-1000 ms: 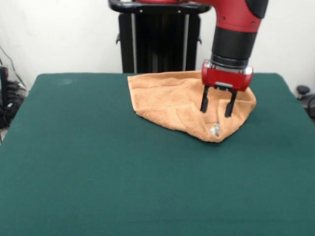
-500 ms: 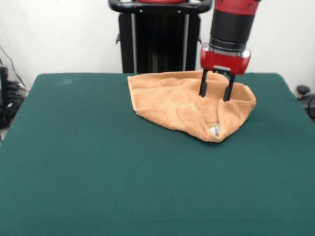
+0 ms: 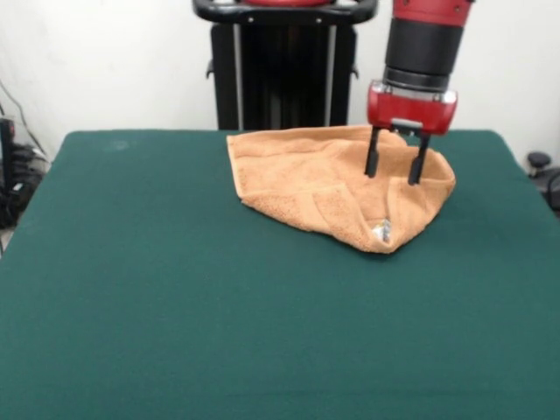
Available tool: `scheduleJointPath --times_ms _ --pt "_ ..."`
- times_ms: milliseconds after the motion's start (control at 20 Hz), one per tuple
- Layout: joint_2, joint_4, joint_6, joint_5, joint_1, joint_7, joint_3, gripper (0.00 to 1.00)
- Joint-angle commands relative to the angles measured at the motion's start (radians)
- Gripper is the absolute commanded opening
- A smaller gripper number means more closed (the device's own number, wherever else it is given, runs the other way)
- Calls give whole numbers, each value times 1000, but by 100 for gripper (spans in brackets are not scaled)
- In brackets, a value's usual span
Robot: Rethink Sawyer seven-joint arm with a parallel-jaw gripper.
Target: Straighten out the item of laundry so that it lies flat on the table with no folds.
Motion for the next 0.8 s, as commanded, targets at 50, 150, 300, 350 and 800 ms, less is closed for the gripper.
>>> scheduleJointPath --times_ms 50,150,300,350,800 --pt "136 40 -106 30 -4 309 159 100" --pt "164 30 -135 26 -10 310 166 100" --pt "199 21 -173 5 -37 304 188 100" --pt "211 15 -183 -4 -48 298 195 100" --pt "298 -11 -268 -38 -101 288 247 100"
